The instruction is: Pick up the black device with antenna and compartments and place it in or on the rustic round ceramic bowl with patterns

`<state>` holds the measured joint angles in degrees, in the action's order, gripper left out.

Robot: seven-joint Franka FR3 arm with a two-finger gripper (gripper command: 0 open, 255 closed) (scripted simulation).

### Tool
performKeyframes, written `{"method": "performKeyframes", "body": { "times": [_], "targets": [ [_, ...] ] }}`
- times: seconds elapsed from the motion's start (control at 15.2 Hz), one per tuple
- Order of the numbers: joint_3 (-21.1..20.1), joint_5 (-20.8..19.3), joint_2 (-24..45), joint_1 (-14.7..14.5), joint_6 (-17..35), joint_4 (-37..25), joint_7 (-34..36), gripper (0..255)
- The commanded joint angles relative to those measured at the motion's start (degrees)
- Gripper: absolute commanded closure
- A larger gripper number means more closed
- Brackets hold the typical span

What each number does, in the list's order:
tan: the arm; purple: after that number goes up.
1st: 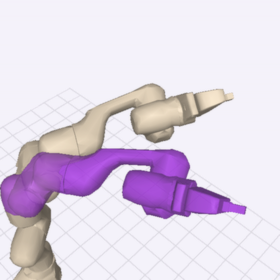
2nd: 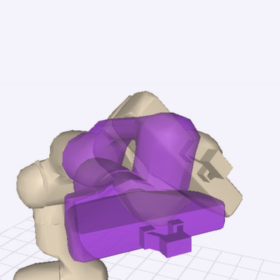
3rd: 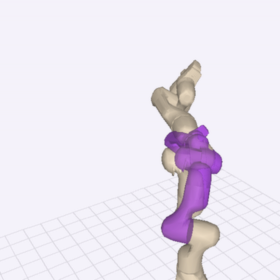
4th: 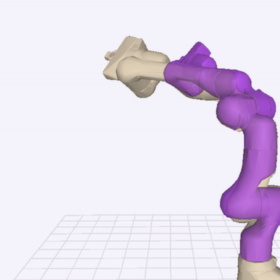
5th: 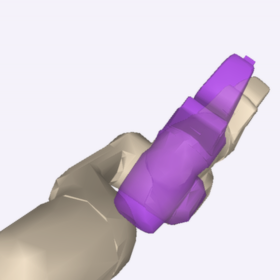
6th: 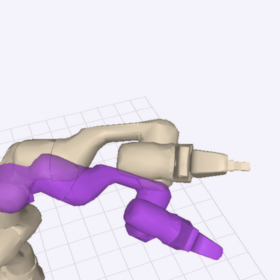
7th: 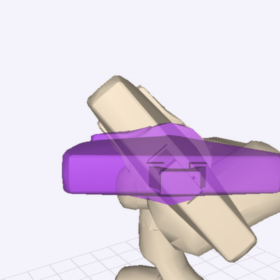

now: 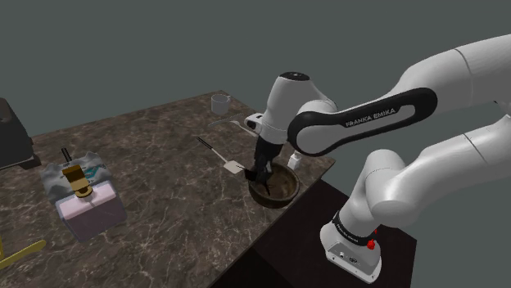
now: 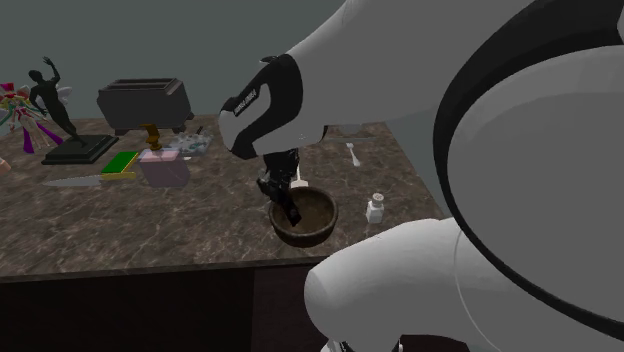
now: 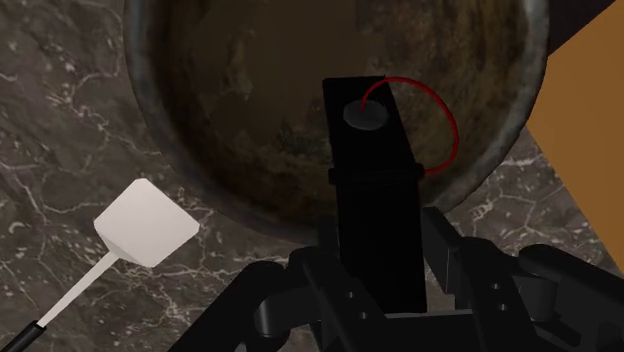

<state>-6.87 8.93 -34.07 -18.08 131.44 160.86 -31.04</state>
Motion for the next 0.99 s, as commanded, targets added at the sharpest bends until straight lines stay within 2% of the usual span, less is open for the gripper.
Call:
{"method": "performKeyframes", "body": {
  "times": [0.0, 0.92],
  "targets": [
    [0.2, -0.2, -1.2, 0.1, -2.0, -0.7, 0.0, 255],
    [1.0, -1.3, -6.0, 0.6, -14.9, -8.8, 0.8, 255]
  ]
}}
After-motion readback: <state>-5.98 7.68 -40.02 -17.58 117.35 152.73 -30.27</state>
